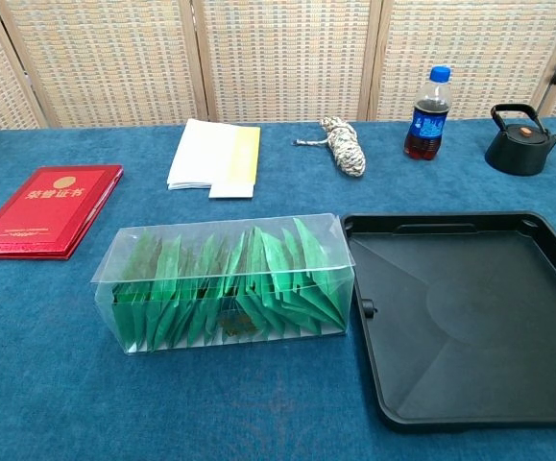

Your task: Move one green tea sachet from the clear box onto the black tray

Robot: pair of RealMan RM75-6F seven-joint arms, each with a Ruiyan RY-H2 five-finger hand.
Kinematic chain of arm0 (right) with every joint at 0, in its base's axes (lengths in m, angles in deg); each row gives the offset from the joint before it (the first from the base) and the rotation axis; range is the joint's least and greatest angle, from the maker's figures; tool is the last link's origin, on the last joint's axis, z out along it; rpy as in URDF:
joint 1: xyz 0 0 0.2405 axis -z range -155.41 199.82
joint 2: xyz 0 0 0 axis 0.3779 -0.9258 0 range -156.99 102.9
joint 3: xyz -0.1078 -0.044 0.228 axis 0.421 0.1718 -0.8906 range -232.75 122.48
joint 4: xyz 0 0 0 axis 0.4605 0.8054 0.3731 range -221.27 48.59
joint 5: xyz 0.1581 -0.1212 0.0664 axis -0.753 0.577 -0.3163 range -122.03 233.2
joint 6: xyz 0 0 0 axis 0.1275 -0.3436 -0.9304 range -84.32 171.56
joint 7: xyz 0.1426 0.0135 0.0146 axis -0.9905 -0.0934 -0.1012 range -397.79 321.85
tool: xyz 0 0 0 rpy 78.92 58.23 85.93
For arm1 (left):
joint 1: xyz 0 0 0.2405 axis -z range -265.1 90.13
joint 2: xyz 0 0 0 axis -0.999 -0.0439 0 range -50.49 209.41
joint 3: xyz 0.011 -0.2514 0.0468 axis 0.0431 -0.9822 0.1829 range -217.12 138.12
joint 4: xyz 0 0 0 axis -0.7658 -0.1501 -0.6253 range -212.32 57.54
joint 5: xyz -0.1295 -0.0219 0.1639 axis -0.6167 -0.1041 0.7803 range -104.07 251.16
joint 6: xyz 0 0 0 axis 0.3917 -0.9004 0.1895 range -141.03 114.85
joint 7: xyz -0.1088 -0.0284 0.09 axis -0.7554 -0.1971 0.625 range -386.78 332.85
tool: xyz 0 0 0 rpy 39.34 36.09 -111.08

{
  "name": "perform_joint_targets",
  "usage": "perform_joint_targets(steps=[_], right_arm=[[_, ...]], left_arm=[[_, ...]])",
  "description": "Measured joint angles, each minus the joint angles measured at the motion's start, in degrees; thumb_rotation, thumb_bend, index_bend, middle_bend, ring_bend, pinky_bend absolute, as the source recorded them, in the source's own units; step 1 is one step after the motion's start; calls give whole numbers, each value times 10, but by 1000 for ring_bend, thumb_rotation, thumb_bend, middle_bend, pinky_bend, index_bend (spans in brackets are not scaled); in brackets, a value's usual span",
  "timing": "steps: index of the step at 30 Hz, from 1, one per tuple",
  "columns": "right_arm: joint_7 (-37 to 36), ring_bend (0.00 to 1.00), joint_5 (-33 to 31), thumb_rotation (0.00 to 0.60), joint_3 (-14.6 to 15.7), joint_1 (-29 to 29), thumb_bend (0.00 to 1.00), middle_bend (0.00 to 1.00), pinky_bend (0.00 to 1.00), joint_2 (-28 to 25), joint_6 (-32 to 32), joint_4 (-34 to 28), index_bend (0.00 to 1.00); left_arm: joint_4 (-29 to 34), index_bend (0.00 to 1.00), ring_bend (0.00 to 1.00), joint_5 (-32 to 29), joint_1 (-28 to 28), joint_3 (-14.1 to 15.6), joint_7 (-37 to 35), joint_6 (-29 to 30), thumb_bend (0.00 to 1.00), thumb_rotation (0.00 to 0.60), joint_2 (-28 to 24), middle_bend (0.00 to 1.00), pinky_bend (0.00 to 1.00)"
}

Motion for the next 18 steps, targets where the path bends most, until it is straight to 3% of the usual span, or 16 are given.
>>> perform_joint_targets(steps=[10,18], right_arm=[[-1,0,-60,600,-48,-136,78,0,0,24,167,-87,185],[139,0,-160,600,-76,-206,119,0,0,114,219,-77,217]], left_arm=[[-2,0,0,-12,4,-4,6,-6,69,600,3,0,0],[-4,0,0,-16,6,-4,9,-10,69,600,5,0,0]])
